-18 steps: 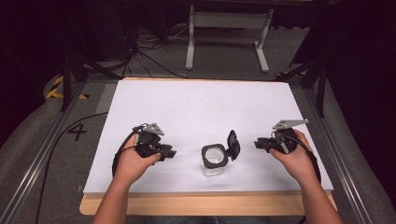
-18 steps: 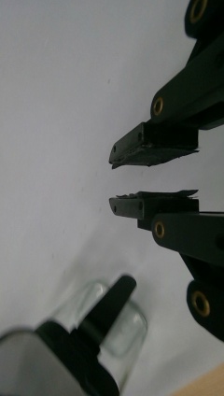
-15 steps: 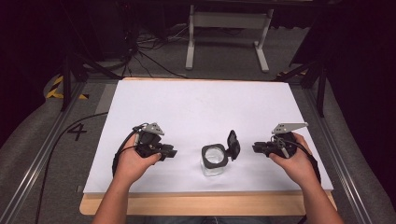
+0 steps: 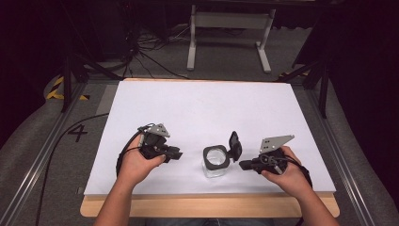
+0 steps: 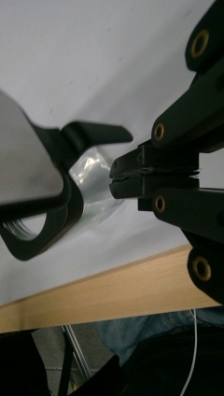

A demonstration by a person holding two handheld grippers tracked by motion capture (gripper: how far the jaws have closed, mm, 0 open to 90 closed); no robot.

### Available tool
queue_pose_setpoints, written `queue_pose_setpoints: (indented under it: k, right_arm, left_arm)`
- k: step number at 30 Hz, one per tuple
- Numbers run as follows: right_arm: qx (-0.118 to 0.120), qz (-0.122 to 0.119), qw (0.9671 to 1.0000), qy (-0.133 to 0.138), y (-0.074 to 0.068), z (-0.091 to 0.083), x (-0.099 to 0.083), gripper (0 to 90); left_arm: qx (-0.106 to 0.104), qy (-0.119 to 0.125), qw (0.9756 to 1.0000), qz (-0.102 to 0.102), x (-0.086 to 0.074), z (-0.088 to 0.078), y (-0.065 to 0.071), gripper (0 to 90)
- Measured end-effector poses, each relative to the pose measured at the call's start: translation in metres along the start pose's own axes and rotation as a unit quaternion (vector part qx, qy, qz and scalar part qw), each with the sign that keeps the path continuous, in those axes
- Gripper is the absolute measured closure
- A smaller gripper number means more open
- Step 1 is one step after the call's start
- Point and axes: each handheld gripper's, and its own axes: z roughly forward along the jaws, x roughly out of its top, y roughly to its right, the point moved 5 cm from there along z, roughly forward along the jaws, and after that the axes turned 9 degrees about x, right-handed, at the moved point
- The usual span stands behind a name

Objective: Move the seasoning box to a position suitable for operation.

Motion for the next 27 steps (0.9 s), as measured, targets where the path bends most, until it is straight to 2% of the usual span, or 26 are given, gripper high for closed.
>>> queue_pose_setpoints:
  k: [4,8,13,20,27]
  right_arm:
    - [0.01,-0.009,0.9999,-0.007,-0.006,0.013,0.001,89.9]
    - [0.014,-0.021,0.9997,0.002,-0.008,0.022,0.001,90.0]
    - [0.03,-0.038,0.9988,0.0,-0.016,0.032,0.002,90.0]
    - [0.021,-0.048,0.9986,0.0,-0.018,0.04,0.004,90.0]
    - [0.014,-0.042,0.999,0.002,-0.016,0.041,0.003,90.0]
  left_arm:
    - [-0.001,0.001,1.0,0.0,0.0,-0.001,0.001,74.9]
    - [-0.003,0.0,1.0,-0.001,0.0,0.0,0.002,74.8]
    - [-0.002,-0.003,1.0,0.002,-0.001,0.001,0.0,74.6]
    - [-0.005,-0.004,1.0,0.0,-0.001,0.002,0.001,74.4]
    - [-0.005,-0.004,1.0,-0.001,-0.001,0.001,0.0,74.2]
